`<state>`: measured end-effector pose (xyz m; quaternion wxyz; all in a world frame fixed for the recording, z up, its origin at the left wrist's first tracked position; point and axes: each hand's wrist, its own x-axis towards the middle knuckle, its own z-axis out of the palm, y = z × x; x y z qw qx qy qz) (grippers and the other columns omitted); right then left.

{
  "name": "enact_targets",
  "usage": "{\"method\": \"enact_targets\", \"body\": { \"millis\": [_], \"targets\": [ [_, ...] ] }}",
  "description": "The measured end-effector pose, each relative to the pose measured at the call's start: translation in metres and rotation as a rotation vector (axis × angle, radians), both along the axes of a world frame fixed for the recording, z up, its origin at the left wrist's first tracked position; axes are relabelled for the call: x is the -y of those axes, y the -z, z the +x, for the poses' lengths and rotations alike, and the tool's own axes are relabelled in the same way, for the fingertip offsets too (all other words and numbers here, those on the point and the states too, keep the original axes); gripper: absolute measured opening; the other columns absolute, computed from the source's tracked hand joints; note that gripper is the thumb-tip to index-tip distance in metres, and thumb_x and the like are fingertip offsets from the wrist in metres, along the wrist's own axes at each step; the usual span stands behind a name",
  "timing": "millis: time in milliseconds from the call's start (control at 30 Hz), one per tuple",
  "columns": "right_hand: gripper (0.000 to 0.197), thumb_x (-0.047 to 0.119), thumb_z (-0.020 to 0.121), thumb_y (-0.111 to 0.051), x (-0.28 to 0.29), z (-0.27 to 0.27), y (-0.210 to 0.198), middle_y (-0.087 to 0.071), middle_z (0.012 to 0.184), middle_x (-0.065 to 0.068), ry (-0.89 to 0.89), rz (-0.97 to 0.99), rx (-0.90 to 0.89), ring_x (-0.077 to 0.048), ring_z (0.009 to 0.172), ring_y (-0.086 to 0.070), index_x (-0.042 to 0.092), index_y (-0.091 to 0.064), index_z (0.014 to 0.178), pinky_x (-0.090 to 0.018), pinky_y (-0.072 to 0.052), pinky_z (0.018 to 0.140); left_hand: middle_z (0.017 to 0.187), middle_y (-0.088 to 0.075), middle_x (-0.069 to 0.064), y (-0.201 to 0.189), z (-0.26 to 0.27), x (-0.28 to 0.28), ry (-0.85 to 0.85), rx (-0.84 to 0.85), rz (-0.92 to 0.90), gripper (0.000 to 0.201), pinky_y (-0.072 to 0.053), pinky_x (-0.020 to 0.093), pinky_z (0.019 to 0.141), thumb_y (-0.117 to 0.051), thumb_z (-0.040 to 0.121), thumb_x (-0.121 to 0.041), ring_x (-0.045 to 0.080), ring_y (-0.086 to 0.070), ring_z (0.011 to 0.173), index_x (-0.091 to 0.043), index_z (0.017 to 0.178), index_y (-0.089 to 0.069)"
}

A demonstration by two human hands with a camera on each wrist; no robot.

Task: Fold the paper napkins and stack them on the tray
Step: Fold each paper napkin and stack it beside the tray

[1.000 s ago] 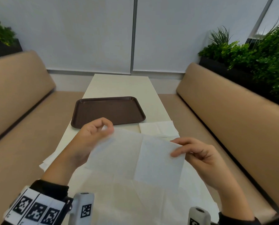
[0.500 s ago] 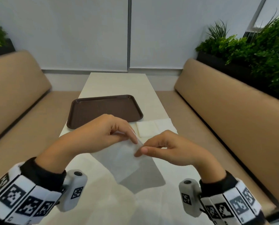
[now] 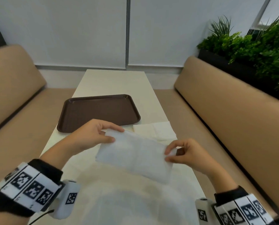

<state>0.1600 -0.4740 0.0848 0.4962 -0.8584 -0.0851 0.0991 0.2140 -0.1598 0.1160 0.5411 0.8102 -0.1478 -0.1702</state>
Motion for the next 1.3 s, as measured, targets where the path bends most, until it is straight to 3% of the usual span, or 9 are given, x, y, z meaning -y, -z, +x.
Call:
{"method": "enact_targets", "body": {
  "millis": [133, 233, 333, 533, 667, 833, 967, 1133, 1300],
  "targets": [
    [0.018, -0.005, 0.084, -0.064, 0.018, 0.060, 0.017, -0.060, 0.074, -0.007, 0.254, 0.169, 0.033, -0.018, 0.063, -0.054, 0.011, -0.061, 0.078, -0.021, -0.044, 0.058, 0.096, -0.068, 0.001, 0.043, 0.043, 0.042, -0.233, -0.055, -0.135, 0.023, -0.050, 0.012, 0.059, -0.062, 0.084, 0.008, 0.003, -0.066, 0.072, -0.010, 0.097, -0.070],
    [0.017, -0.001, 0.087, -0.061, 0.027, 0.114, 0.032, -0.063, 0.089, -0.008, 0.429, 0.144, 0.079, -0.019, 0.073, -0.056, 0.015, -0.067, 0.088, -0.022, -0.045, 0.060, 0.097, -0.063, 0.010, 0.076, 0.088, 0.071, -0.326, -0.114, -0.164, 0.023, -0.051, 0.024, 0.074, -0.059, 0.087, 0.006, 0.016, -0.062, 0.082, -0.014, 0.094, -0.070],
    [0.033, -0.002, 0.083, -0.063, 0.036, 0.164, 0.053, -0.059, 0.110, -0.013, 0.440, 0.020, -0.032, -0.025, 0.081, -0.063, 0.012, -0.061, 0.113, -0.031, -0.055, 0.065, 0.092, -0.055, 0.009, 0.098, 0.124, 0.093, -0.337, -0.160, -0.137, 0.032, -0.049, 0.016, 0.062, -0.062, 0.084, 0.008, 0.017, -0.056, 0.079, -0.005, 0.113, -0.064],
    [0.046, -0.005, 0.087, -0.053, 0.041, 0.211, 0.099, -0.038, 0.138, -0.010, 0.373, -0.447, -0.054, -0.029, 0.108, -0.052, 0.007, -0.050, 0.131, -0.020, -0.045, 0.067, 0.134, -0.052, 0.016, 0.139, 0.168, 0.125, -0.267, -0.127, 0.164, 0.049, -0.043, 0.032, 0.101, -0.069, 0.076, 0.009, 0.029, -0.052, 0.120, -0.005, 0.122, -0.060],
    [0.042, -0.009, 0.088, -0.044, 0.040, 0.217, 0.118, -0.040, 0.135, -0.014, 0.301, -0.657, -0.012, -0.031, 0.117, -0.047, 0.005, -0.051, 0.128, -0.024, -0.038, 0.084, 0.137, -0.048, 0.011, 0.160, 0.176, 0.143, -0.238, -0.027, 0.390, 0.046, -0.034, 0.021, 0.098, -0.063, 0.082, 0.003, 0.026, -0.045, 0.127, -0.007, 0.127, -0.056],
    [0.041, -0.003, 0.085, -0.042, 0.025, 0.203, 0.121, -0.021, 0.143, -0.013, 0.343, -0.853, -0.073, -0.030, 0.123, -0.030, 0.013, -0.050, 0.121, -0.036, -0.033, 0.100, 0.136, -0.030, 0.006, 0.162, 0.169, 0.149, -0.155, 0.071, 0.670, 0.045, -0.034, 0.033, 0.103, -0.055, 0.092, -0.019, 0.027, -0.029, 0.126, -0.027, 0.136, -0.047],
    [0.048, 0.016, 0.091, -0.052, 0.004, 0.174, 0.093, -0.028, 0.145, -0.007, 0.270, -0.743, 0.023, -0.028, 0.131, -0.029, 0.021, -0.042, 0.137, -0.040, -0.028, 0.107, 0.124, -0.031, 0.001, 0.138, 0.154, 0.120, -0.212, 0.083, 0.427, 0.033, -0.033, 0.030, 0.100, -0.063, 0.088, -0.023, 0.021, -0.032, 0.117, -0.032, 0.119, -0.060],
    [0.053, 0.047, 0.084, -0.065, -0.047, 0.116, 0.086, -0.055, 0.124, 0.000, -0.146, -0.590, -0.105, -0.018, 0.111, -0.053, 0.019, -0.052, 0.128, -0.030, -0.044, 0.093, 0.101, -0.061, -0.003, 0.102, 0.088, 0.051, -0.347, 0.032, 0.046, 0.013, -0.041, 0.021, 0.062, -0.059, 0.091, -0.017, 0.014, -0.057, 0.081, -0.027, 0.094, -0.066],
    [0.075, 0.057, 0.070, -0.075, -0.091, 0.093, 0.105, -0.049, 0.113, -0.004, -0.222, -0.899, -0.136, -0.023, 0.102, -0.048, 0.013, -0.045, 0.123, -0.034, -0.041, 0.086, 0.101, -0.065, -0.008, 0.091, 0.004, -0.008, -0.433, -0.048, -0.022, 0.016, -0.045, 0.025, 0.069, -0.056, 0.094, -0.019, 0.016, -0.062, 0.091, -0.028, 0.096, -0.068]
  ]
}}
